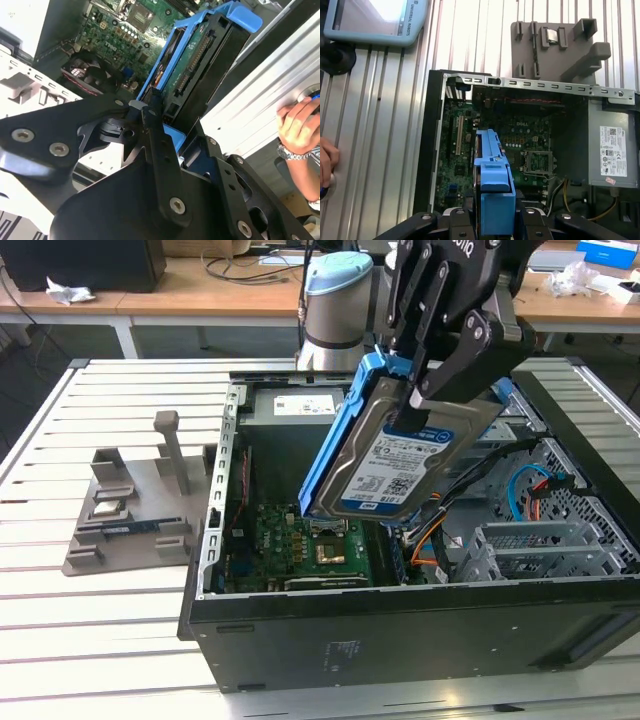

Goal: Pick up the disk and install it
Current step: 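Pick up the disk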

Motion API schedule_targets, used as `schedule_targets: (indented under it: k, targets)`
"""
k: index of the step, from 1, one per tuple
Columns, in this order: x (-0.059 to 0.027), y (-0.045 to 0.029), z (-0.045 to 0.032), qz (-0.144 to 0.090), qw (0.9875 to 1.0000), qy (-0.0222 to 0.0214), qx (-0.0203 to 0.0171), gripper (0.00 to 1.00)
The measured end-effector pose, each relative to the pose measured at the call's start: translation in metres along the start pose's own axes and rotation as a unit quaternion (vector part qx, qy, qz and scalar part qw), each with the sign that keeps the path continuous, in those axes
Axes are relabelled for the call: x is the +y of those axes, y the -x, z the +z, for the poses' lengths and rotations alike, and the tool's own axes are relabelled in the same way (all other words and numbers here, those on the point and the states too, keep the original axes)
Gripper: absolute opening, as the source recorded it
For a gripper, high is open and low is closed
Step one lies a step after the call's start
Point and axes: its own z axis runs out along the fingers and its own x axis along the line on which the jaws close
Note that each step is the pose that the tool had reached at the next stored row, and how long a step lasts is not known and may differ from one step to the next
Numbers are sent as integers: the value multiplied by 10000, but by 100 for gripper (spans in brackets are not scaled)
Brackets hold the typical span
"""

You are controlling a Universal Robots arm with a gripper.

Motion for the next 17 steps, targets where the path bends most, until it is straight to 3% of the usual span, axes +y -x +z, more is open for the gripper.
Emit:
schedule_targets:
  k: [3,7,9,13,17]
  targets:
    - [-37,-2,-30,-1,10000,0,-4,37]
    - [-80,-5,-126,-1,10000,3,-7,37]
    - [-157,-10,-142,-1,10000,13,-9,37]
    - [-453,-31,-193,-1,10000,75,-13,37]
    - [-638,-46,-223,0,9999,135,-18,37]
